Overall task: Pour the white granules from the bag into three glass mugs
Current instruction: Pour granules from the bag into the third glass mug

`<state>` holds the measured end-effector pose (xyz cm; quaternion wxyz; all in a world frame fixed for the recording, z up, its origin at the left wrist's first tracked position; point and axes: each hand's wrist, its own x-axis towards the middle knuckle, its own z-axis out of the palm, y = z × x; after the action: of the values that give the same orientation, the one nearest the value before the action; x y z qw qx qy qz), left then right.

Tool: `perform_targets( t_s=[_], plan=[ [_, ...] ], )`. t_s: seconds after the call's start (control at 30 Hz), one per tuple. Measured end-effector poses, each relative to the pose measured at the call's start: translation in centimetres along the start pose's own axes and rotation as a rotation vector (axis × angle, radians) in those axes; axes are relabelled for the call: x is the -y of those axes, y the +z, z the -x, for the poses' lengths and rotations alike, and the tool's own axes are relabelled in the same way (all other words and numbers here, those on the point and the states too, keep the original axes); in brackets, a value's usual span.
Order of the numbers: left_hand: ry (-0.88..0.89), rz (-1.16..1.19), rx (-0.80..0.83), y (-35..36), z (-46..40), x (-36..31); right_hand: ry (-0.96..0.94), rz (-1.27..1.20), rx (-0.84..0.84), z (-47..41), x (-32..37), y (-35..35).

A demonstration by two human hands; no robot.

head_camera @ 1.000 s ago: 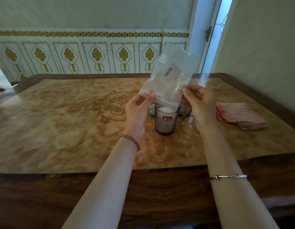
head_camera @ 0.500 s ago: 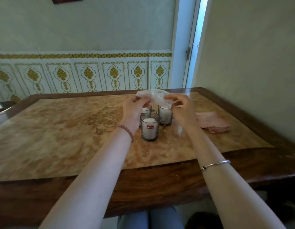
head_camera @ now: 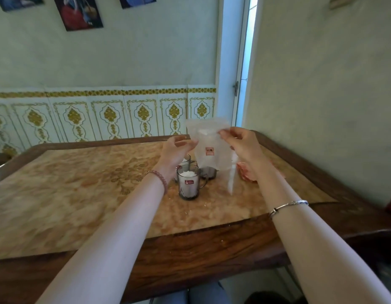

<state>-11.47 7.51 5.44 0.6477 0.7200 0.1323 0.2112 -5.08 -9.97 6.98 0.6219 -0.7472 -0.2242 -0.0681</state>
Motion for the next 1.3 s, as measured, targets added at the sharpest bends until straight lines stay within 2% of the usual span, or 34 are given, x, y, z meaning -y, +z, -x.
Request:
perform_targets(
  t_s=[0.13, 0.23, 0.47, 0.53, 0.67, 0.77, 0.87, 1.1, 1.2, 1.3],
  plan=[
    [0.056, -0.006, 0.123, 0.2, -0.6, -0.2, 0.029, -0.026, 0.014, -0.7, -0.2, -0.5],
    [0.075, -0.001, 0.090, 0.6, -1.1, -0.3, 0.057, -0.035, 0.036, -1.1, -0.5, -0.8],
    [0.080, 0.023, 0.011, 1.4, -1.6, -0.5, 0.212, -0.041, 0.258, -1.3, -1.8, -1.2],
    [0.067, 0.032, 0.008, 1.6, -1.8, -0.4, 0.204, -0.062, 0.246, -1.6, -2.5, -1.3],
    [-0.050, 0.075, 0.199, 1.3, -1.9, -0.2, 0.158, -0.167, 0.154, -1.6, -3.4, -1.4],
    [-0.129, 0.135, 0.333, 1.5, -1.4, -0.2, 0.150, -0.176, 0.178, -1.5, -3.3, -1.6],
    [-0.190, 0.212, 0.357, 1.7, -1.5, 0.2, 0.157, -0.192, 0.213, -1.5, -3.3, -2.1],
    [-0.112, 0.082, 0.419, 1.5, -1.3, 0.5, 0.181, -0.126, 0.222, -1.7, -3.2, -2.8],
    [-0.044, 0.039, 0.351, 1.8, -1.2, 0.2, 0.175, -0.088, 0.214, -1.6, -3.4, -3.1],
    [0.016, -0.001, 0.299, 2.0, -1.4, 0.2, 0.191, -0.189, 0.209, -1.3, -3.4, -3.3]
  ],
)
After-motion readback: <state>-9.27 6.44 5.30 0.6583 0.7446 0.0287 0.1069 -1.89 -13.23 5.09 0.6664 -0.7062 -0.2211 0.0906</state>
